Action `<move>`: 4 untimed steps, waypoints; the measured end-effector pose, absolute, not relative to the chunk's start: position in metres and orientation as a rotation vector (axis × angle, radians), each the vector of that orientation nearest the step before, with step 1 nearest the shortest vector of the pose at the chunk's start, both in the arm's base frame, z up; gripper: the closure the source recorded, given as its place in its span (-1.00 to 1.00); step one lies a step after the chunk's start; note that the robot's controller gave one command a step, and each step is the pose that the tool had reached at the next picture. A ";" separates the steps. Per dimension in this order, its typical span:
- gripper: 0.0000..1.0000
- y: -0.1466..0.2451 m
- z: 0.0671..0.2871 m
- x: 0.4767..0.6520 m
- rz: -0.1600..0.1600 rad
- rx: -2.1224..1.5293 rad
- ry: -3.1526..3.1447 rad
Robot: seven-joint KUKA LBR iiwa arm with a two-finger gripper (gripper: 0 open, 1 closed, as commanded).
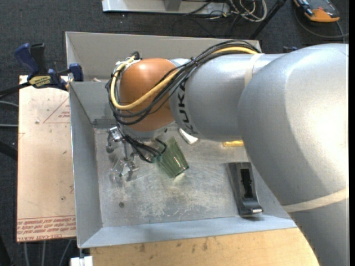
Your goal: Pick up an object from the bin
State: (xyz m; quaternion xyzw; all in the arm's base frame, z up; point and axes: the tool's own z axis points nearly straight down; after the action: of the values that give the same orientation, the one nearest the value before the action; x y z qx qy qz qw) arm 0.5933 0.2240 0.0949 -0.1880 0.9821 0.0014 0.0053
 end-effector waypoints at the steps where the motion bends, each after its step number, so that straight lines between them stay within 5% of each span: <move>1: -1.00 0.220 0.077 0.593 0.007 -0.474 3.095; 2: -1.00 0.216 0.075 0.599 0.004 -0.389 3.116; 3: -1.00 0.213 0.076 0.617 0.013 -0.845 3.020; 4: 1.00 0.211 0.077 0.633 0.005 -0.954 2.992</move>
Offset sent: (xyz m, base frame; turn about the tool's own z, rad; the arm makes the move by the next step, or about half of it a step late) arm 0.0287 -0.0202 -0.0249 -0.3917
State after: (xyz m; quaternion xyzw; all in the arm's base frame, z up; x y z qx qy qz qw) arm 0.6326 0.2108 0.0770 -0.3037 0.9528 0.0017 0.0006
